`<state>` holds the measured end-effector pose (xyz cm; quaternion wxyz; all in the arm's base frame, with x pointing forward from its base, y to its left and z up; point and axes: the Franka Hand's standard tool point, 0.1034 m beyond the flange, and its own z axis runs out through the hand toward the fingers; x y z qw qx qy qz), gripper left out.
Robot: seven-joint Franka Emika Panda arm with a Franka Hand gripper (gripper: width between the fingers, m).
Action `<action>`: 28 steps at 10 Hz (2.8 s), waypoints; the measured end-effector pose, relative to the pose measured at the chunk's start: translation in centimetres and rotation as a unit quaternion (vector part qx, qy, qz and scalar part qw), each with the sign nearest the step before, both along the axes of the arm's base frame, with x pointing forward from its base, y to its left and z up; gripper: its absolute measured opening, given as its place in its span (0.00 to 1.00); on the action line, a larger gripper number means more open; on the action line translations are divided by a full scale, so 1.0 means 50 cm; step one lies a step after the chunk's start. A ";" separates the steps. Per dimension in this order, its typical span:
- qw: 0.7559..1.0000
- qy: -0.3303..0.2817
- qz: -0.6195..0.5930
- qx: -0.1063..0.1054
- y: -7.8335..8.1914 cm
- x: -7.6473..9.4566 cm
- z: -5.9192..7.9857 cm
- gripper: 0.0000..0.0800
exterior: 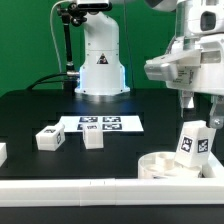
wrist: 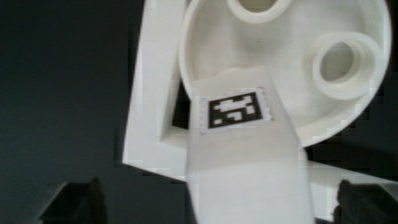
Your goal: Assemble stool
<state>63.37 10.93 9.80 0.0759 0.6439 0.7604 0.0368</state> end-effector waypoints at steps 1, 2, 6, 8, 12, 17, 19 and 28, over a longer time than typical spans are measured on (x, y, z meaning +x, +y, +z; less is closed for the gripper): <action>1.000 0.004 -0.001 -0.001 -0.004 -0.006 -0.006 0.81; 1.000 0.006 -0.001 -0.001 -0.005 -0.009 -0.012 0.81; 1.000 0.011 -0.003 -0.001 -0.007 -0.012 -0.026 0.78; 1.000 0.011 -0.004 -0.001 -0.008 -0.012 -0.026 0.42; 1.000 0.010 -0.024 0.002 -0.010 -0.011 -0.026 0.42; 0.956 0.021 -0.288 0.046 -0.023 -0.016 -0.029 0.42; 0.927 0.012 -0.370 0.066 -0.021 -0.013 -0.028 0.43; 0.720 0.010 -0.682 0.129 -0.011 -0.012 -0.030 0.43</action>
Offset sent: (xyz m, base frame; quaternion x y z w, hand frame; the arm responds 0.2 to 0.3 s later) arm 0.0013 0.0005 -0.0079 0.0019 -0.0023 -0.0029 1.0000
